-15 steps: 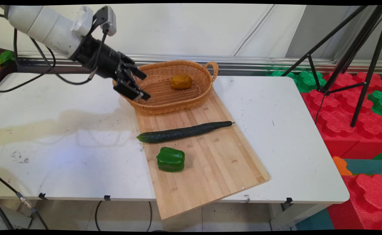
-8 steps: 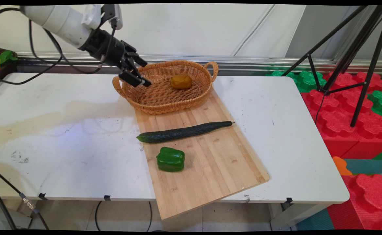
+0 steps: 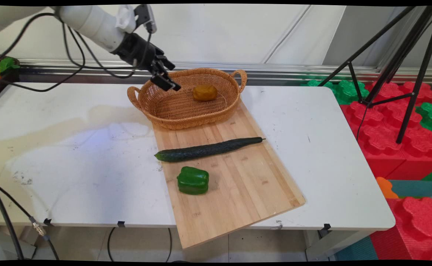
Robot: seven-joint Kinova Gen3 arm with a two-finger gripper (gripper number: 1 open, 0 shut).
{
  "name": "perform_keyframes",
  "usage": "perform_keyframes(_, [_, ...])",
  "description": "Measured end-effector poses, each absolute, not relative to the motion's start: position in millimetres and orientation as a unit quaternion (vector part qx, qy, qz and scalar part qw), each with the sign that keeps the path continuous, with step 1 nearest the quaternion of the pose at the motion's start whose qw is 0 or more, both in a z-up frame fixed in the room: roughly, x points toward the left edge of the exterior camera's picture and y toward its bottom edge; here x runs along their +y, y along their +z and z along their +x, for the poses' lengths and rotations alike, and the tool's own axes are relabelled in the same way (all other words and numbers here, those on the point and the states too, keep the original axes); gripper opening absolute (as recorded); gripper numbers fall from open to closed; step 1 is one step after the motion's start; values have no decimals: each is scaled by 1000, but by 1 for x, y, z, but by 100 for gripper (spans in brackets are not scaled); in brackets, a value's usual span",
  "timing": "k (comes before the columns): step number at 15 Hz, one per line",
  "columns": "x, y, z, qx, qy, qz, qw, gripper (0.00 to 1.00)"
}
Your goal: Pick up the potato from the vegetable basket
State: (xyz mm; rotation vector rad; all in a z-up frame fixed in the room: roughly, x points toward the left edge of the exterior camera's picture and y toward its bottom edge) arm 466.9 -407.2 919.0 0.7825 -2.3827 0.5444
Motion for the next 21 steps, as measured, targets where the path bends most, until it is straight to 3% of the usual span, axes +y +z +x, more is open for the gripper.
perform_keyframes(9, [-479,877,446,-888,191,312,280,100])
perform_keyframes(21, [-521,829,432,-892,162,328,267,100])
